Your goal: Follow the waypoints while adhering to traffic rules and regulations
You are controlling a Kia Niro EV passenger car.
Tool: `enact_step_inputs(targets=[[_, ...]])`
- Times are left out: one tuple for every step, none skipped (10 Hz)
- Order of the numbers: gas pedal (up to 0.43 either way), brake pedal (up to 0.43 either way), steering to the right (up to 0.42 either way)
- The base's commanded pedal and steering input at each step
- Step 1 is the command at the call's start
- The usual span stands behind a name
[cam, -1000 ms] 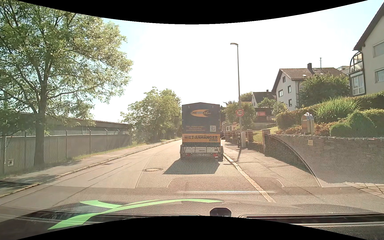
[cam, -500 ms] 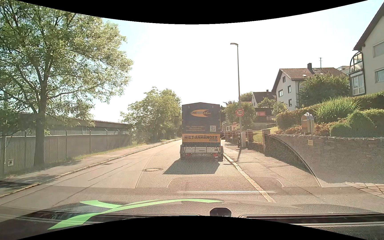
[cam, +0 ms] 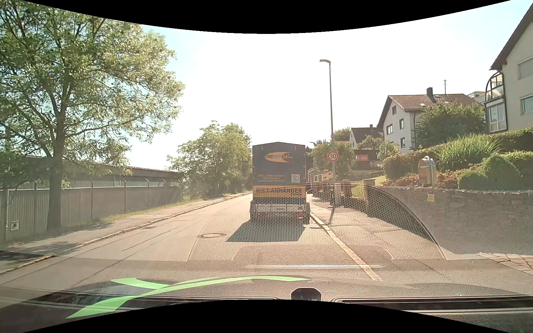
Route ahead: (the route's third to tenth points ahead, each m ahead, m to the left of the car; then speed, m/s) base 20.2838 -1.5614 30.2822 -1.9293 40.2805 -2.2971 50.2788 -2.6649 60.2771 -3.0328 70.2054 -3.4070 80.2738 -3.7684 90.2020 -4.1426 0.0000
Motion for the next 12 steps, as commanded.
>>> enact_step_inputs(targets=[[0.0, 0.488, -0.008], [0.0, 0.482, -0.006], [0.0, 0.476, -0.007], [0.0, 0.482, -0.007], [0.0, 0.476, -0.008], [0.0, 0.476, -0.009], [0.0, 0.476, -0.009], [0.0, 0.476, -0.012], [0.0, 0.47, -0.014], [0.0, 0.445, -0.014], [0.0, 0.427, -0.019], [0.0, 0.427, -0.023]])
